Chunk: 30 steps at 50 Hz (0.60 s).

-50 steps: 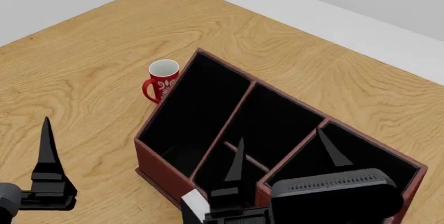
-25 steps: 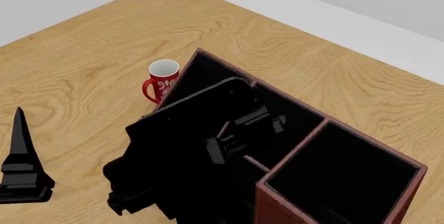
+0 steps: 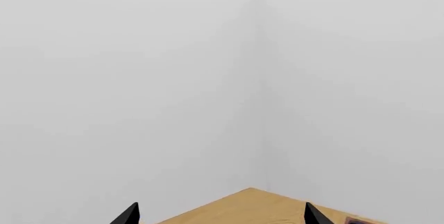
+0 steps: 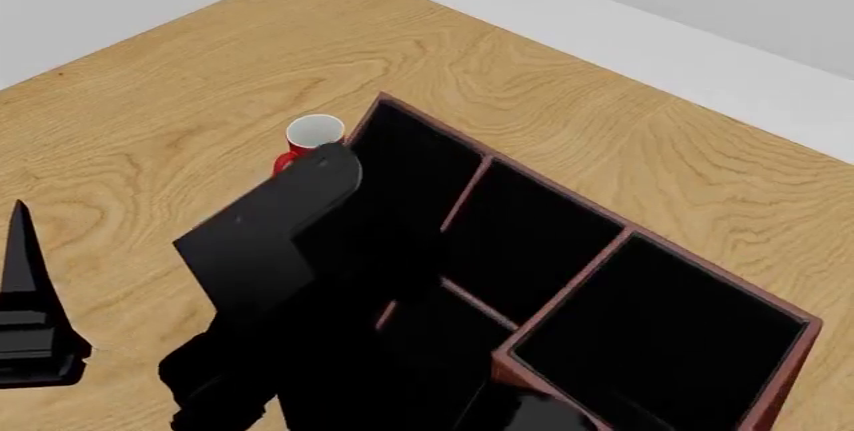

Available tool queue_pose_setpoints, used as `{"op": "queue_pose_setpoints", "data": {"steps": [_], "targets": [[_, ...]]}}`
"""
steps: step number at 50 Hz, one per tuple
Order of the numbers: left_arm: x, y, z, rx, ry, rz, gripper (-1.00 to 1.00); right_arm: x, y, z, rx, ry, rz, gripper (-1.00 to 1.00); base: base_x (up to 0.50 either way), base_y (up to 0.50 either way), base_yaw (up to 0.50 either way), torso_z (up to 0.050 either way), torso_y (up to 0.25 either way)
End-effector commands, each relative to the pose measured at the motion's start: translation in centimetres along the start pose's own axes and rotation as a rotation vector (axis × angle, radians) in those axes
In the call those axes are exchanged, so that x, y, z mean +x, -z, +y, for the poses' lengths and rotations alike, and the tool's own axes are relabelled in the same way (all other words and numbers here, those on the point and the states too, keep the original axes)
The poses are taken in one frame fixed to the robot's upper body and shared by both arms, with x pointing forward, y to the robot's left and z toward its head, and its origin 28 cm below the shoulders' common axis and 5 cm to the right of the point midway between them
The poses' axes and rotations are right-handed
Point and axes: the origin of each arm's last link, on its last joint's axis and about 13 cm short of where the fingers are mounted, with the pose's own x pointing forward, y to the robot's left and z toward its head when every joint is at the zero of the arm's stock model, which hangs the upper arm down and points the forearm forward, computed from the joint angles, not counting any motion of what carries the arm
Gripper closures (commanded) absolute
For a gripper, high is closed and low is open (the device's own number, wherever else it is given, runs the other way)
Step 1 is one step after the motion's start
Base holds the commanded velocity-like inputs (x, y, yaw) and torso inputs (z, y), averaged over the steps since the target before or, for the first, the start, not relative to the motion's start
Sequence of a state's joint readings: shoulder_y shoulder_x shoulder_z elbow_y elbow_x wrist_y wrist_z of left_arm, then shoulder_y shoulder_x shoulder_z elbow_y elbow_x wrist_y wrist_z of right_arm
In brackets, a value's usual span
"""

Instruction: Pick up the book and place it in the right compartment of the caddy.

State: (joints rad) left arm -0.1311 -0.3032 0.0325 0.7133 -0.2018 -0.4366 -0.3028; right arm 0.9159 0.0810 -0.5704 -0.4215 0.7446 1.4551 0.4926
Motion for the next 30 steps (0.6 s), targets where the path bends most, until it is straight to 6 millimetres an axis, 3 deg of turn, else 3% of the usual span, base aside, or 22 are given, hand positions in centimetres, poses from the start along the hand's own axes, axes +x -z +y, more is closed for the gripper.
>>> {"op": "queue_pose_setpoints", "data": {"steps": [1, 15, 30], "targets": [[0.0, -0.1, 0.1, -0.003, -0.001, -0.003, -1.0, 1.6, 0.8, -0.1, -0.016, -0.049, 0.096, -1.0, 0.0, 0.0, 0.0, 0.0, 0.0], [0.0, -0.2, 0.1, -0.004, -0.002, -0.007, -1.0, 3.6, 0.7, -1.7, 0.016, -0.037, 0.141, -1.0, 0.0, 0.0, 0.0, 0.0, 0.0], [-0.1, -0.2, 0.2, -0.003, -0.004, -0.008, -1.0, 4.7, 1.7, -1.6, 0.027, -0.047, 0.194, -1.0, 0.0, 0.0, 0.0, 0.0, 0.0]]}}
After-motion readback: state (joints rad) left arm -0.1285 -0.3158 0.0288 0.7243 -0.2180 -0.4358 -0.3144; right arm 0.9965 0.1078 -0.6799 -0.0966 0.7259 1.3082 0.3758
